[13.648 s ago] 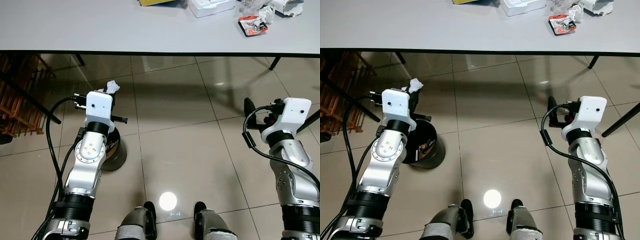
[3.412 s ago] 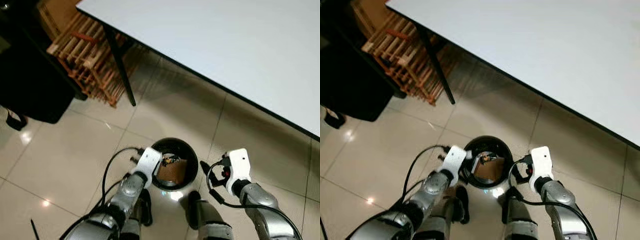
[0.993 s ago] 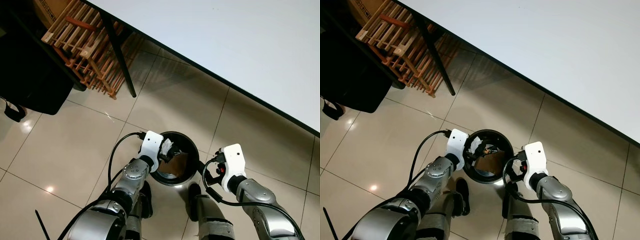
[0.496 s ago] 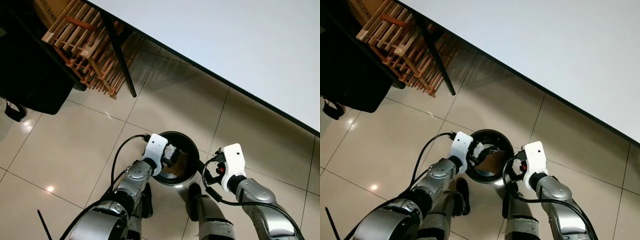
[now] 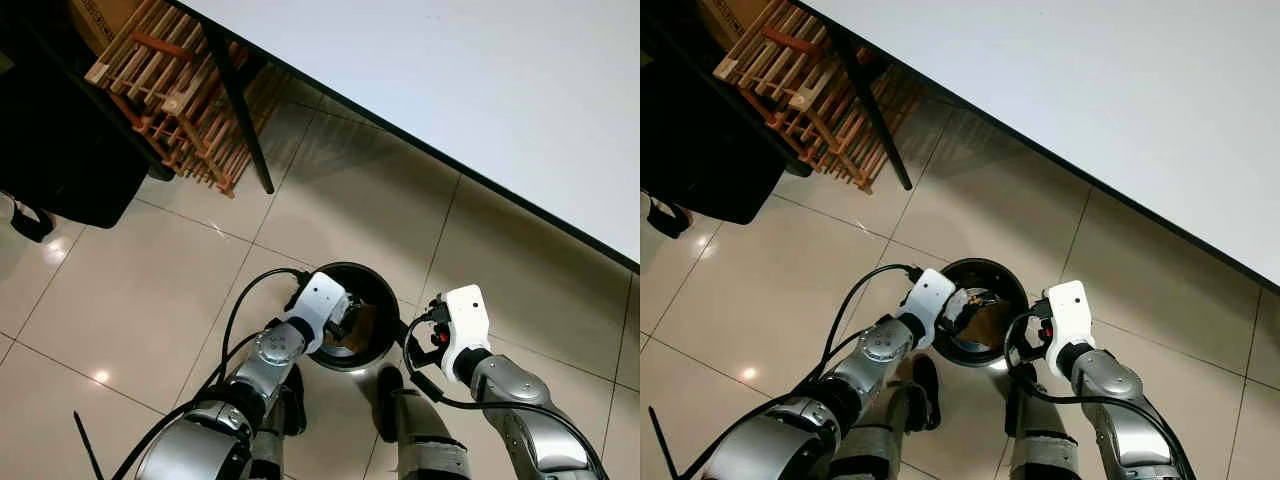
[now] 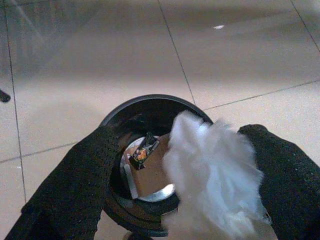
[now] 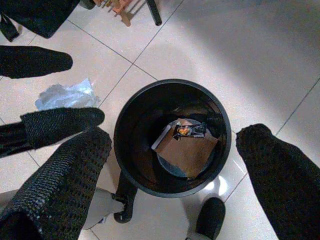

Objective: Picking trash to rubbish bin

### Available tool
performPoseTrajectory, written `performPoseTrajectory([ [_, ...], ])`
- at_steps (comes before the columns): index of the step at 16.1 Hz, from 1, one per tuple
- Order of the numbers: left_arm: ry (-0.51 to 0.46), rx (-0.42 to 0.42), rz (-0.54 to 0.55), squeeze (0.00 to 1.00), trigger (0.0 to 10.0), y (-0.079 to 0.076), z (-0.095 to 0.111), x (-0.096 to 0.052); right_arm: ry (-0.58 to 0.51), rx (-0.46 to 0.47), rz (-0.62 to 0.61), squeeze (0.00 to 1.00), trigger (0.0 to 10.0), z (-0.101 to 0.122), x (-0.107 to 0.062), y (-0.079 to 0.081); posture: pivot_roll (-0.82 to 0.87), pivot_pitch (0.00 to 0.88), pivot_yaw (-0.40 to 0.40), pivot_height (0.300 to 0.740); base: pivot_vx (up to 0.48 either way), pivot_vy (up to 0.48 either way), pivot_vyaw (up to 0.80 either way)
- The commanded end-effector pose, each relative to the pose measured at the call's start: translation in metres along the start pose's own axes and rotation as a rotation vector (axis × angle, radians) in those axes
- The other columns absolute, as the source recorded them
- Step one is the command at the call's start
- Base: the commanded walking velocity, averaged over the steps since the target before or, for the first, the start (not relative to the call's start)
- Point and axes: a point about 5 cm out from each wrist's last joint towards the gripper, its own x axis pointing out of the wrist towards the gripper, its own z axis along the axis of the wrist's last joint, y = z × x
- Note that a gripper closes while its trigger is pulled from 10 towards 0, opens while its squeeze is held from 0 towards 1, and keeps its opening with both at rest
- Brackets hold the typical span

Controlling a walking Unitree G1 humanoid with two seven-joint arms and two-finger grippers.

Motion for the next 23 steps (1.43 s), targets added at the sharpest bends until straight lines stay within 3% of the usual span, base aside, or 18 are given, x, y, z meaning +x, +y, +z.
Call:
performPoseTrajectory([
  [1,0.061,0.083,-0.027,0.00,10.0,-0.008,-0.017,-0.006,0.034,0.023,-0.001,0.00,10.0,-0.011,-0.003,0.002,-0.03,0.434,0.094,0.740,0.000,0.000,0.00],
  [2,0.064,0.116,-0.032,0.00,10.0,-0.009,-0.018,-0.006,0.034,0.023,0.000,0.00,10.0,-0.011,-0.003,0.002,-0.03,0.434,0.094,0.740,0.000,0.000,0.00],
  [3,0.071,0.234,-0.048,0.00,10.0,-0.011,-0.019,-0.006,0.033,0.023,0.000,0.00,10.0,-0.011,-0.003,0.002,-0.03,0.433,0.094,0.740,0.000,0.000,0.00],
  [7,0.074,0.274,-0.050,0.00,10.0,-0.012,-0.019,-0.006,0.032,0.022,0.002,0.00,10.0,-0.010,-0.002,0.002,-0.03,0.432,0.093,0.740,0.000,0.000,0.00],
  [8,0.076,0.146,-0.010,0.00,10.0,-0.009,-0.018,-0.005,0.031,0.022,0.002,0.00,10.0,-0.010,-0.002,0.002,-0.03,0.432,0.093,0.740,0.000,0.000,0.00],
  [9,0.095,-0.035,0.057,0.00,10.0,-0.003,-0.020,-0.006,0.032,0.020,0.002,0.00,10.0,-0.010,-0.002,0.002,-0.03,0.432,0.093,0.740,0.000,0.000,0.00],
  [11,0.113,-0.131,0.086,0.00,10.0,0.000,-0.023,-0.006,0.031,0.021,0.001,0.00,10.0,-0.010,-0.002,0.001,-0.03,0.432,0.092,0.740,0.000,0.000,0.00],
  [13,0.158,-0.396,0.173,0.00,10.0,0.006,-0.032,-0.009,0.030,0.022,0.002,0.00,10.0,-0.010,-0.002,0.002,-0.03,0.431,0.092,0.740,0.000,0.000,0.00],
  [14,0.160,-0.410,0.173,0.00,10.0,0.006,-0.033,-0.009,0.030,0.022,0.003,0.00,10.0,-0.010,-0.002,0.002,-0.03,0.433,0.093,0.740,0.000,0.000,0.00],
  [16,0.183,-0.141,0.096,0.00,10.0,-0.002,-0.031,-0.008,0.031,0.023,0.003,0.00,10.0,-0.010,-0.002,0.002,-0.03,0.433,0.093,0.740,0.000,0.000,0.00],
  [17,0.187,0.048,0.036,0.00,10.0,-0.009,-0.030,-0.007,0.032,0.023,0.003,0.00,10.0,-0.010,-0.002,0.002,-0.03,0.432,0.093,0.740,0.000,0.000,0.00],
  [18,0.184,0.107,-0.003,0.00,10.0,-0.014,-0.028,-0.005,0.032,0.022,0.001,0.00,10.0,-0.010,-0.002,0.002,-0.03,0.431,0.095,0.740,0.000,0.000,0.00],
  [22,0.171,0.109,-0.004,0.00,10.0,-0.016,-0.026,-0.004,0.029,0.023,0.001,0.00,10.0,-0.010,-0.002,0.002,-0.03,0.429,0.095,0.740,0.000,0.000,0.00],
  [23,0.170,0.114,-0.003,0.00,9.5,-0.015,-0.026,-0.004,0.029,0.023,0.000,0.00,10.0,-0.010,-0.002,0.002,-0.03,0.430,0.095,0.740,0.000,0.000,0.00],
])
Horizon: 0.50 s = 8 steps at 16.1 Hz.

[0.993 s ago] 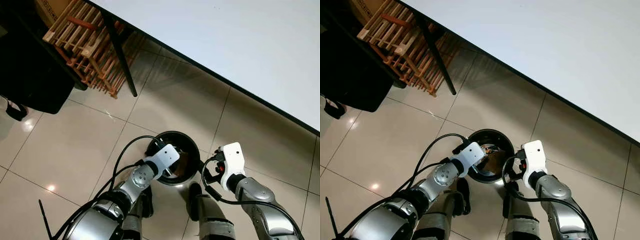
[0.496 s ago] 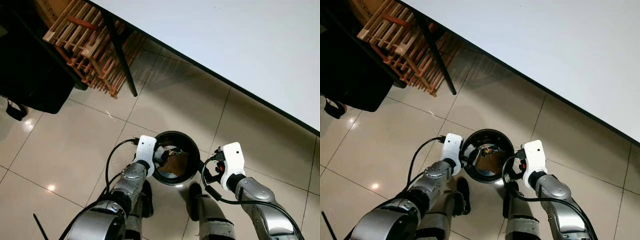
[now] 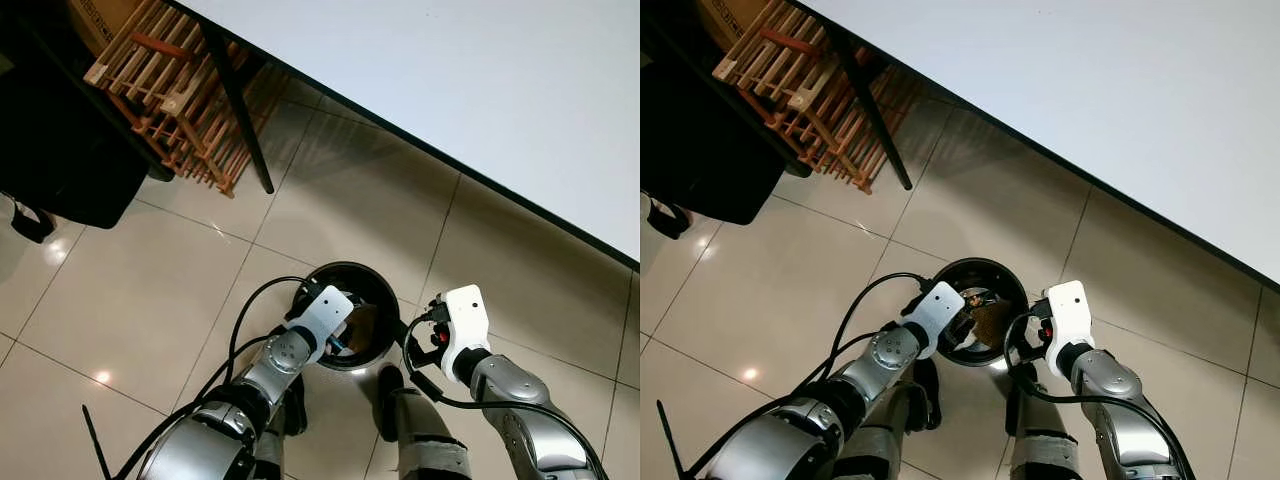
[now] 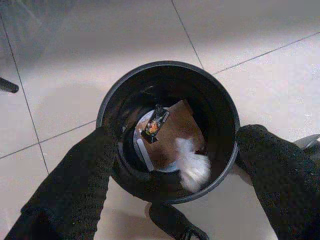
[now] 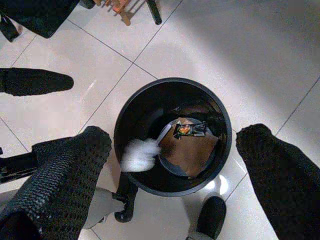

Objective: Picking trash to rubbish bin

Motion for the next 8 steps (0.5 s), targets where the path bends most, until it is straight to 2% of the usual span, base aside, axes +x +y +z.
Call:
performPoseTrajectory([
  [1,0.040,-0.006,-0.013,0.00,0.0,-0.008,-0.015,-0.004,0.027,0.022,0.000,0.00,10.0,-0.009,-0.002,0.002,-0.03,0.430,0.095,0.740,0.000,0.000,0.00],
  [2,0.037,-0.011,-0.008,0.00,0.0,-0.007,-0.015,-0.004,0.026,0.022,0.000,0.00,10.0,-0.009,-0.002,0.002,-0.03,0.430,0.095,0.740,0.000,0.000,0.00],
  [3,0.038,-0.005,0.008,0.00,10.0,-0.005,-0.015,-0.004,0.026,0.021,0.001,0.00,10.0,-0.009,-0.002,0.002,-0.03,0.430,0.095,0.740,0.000,0.000,0.00],
  [8,0.031,-0.035,0.066,0.00,10.0,0.003,-0.013,-0.005,0.025,0.021,-0.002,0.00,10.0,-0.009,-0.001,0.002,-0.03,0.430,0.096,0.740,0.000,0.000,0.00],
])
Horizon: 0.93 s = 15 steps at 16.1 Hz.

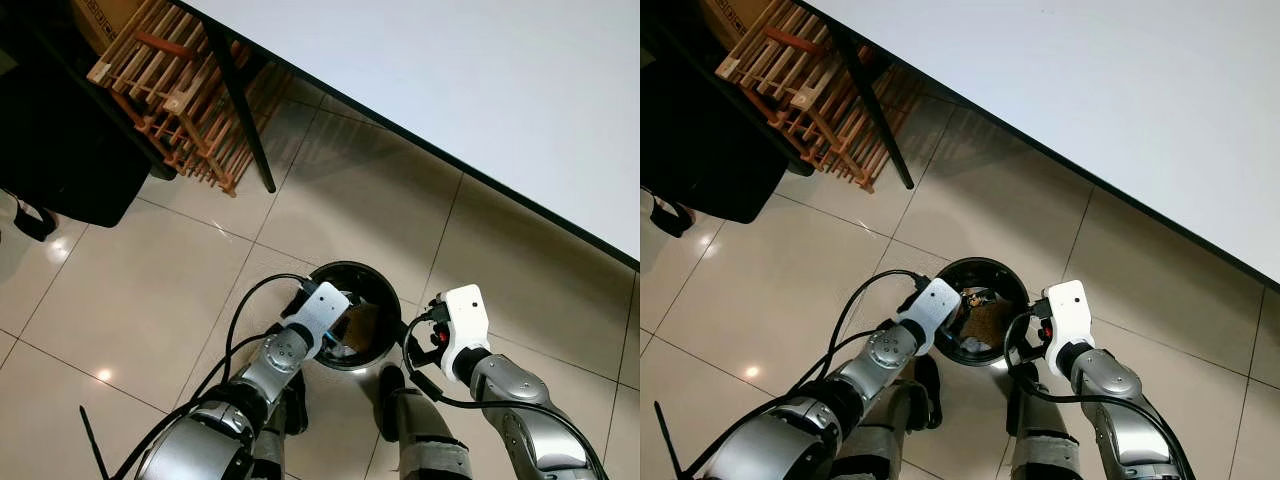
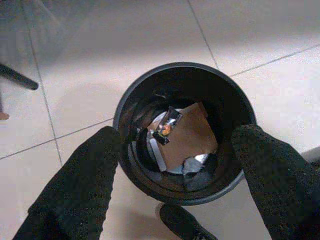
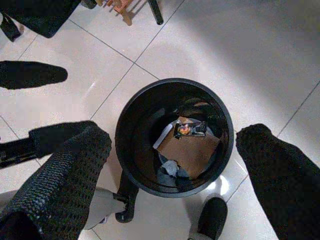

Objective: Picking trash to rubbish bin

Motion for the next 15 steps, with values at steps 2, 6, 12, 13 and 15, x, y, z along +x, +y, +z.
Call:
performPoseTrajectory([
  [2,0.038,-0.059,0.029,0.00,10.0,0.001,-0.014,-0.005,0.026,0.022,-0.002,0.00,10.0,-0.010,-0.001,0.002,-0.02,0.426,0.101,0.740,0.000,0.000,0.00],
  [6,-0.002,-0.174,0.193,0.00,10.0,0.026,-0.024,-0.014,-0.023,0.029,-0.048,0.00,10.0,-0.003,0.002,-0.003,0.00,0.419,0.113,0.740,0.000,0.000,0.00],
  [12,-0.176,-0.172,0.468,0.00,10.0,0.077,-0.021,-0.041,-0.109,0.018,-0.109,0.00,10.0,0.013,0.012,-0.011,0.04,0.378,0.136,0.740,0.000,0.000,0.00],
  [13,-0.199,-0.167,0.489,0.00,10.0,0.081,-0.020,-0.044,-0.116,0.016,-0.112,0.00,10.0,0.014,0.012,-0.011,0.04,0.378,0.136,0.740,0.000,0.000,0.00],
  [15,-0.303,-0.158,0.596,0.00,10.0,0.096,-0.005,-0.061,-0.143,-0.018,-0.106,0.00,10.0,0.021,0.016,-0.008,0.06,0.355,0.142,0.740,0.000,0.000,0.00],
])
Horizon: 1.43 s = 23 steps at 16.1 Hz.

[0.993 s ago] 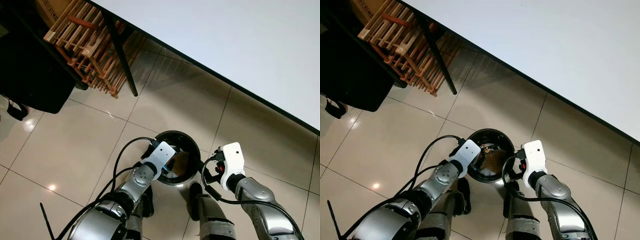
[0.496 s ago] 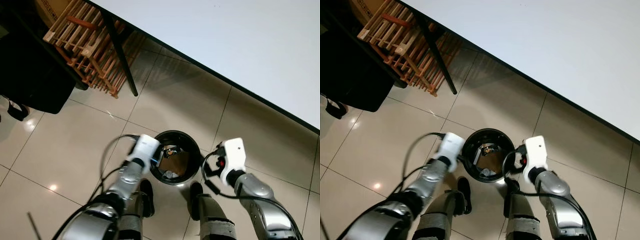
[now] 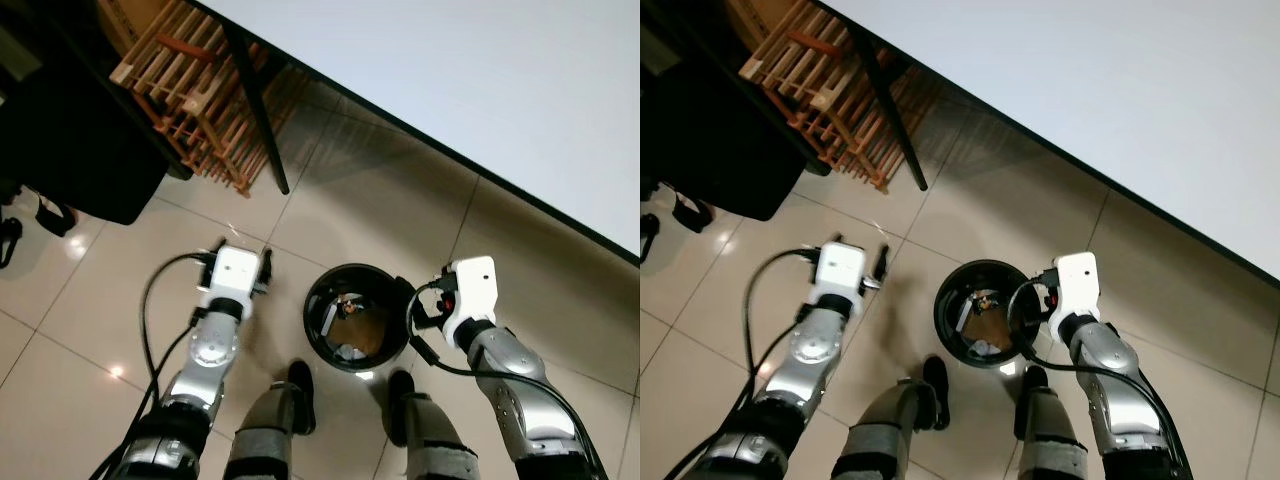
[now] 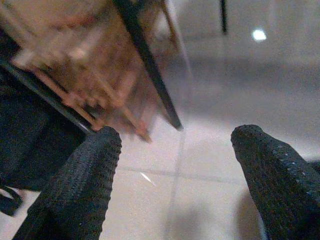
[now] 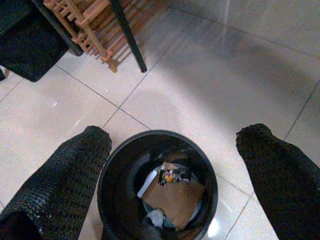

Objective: Picking trash to rubbish bin

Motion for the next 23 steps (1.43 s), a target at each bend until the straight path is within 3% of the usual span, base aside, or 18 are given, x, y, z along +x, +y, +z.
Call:
performPoseTrajectory([
  [1,0.020,0.000,0.045,0.00,10.0,0.007,-0.004,-0.006,0.025,0.006,0.008,0.00,10.0,-0.008,-0.001,0.004,0.06,0.347,0.143,0.740,0.000,0.000,0.00],
  [4,-0.042,0.033,0.088,0.00,10.0,0.015,0.012,-0.010,-0.042,-0.012,0.092,0.00,10.0,0.004,-0.002,0.013,0.06,0.335,0.145,0.740,0.000,0.000,0.00],
  [7,-0.108,0.072,0.140,0.00,10.0,0.019,0.037,-0.013,-0.183,-0.008,0.023,0.00,10.0,0.034,-0.001,0.005,0.06,0.324,0.142,0.740,0.000,0.000,0.00],
  [11,-0.131,0.090,0.133,0.00,10.0,0.014,0.049,-0.012,-0.277,-0.023,-0.018,0.00,10.0,0.057,-0.001,0.000,0.06,0.329,0.138,0.740,0.000,0.000,0.00],
  [16,-0.256,0.098,0.157,0.00,10.0,0.018,0.081,-0.006,-0.434,-0.018,-0.139,0.00,10.0,0.089,-0.003,-0.013,0.06,0.313,0.138,0.740,0.000,0.000,0.00],
  [23,-0.288,0.049,0.133,0.00,10.0,0.009,0.095,0.007,-0.523,-0.041,-0.247,0.00,10.0,0.110,0.000,-0.024,0.04,0.283,0.136,0.740,0.000,0.000,0.00],
])
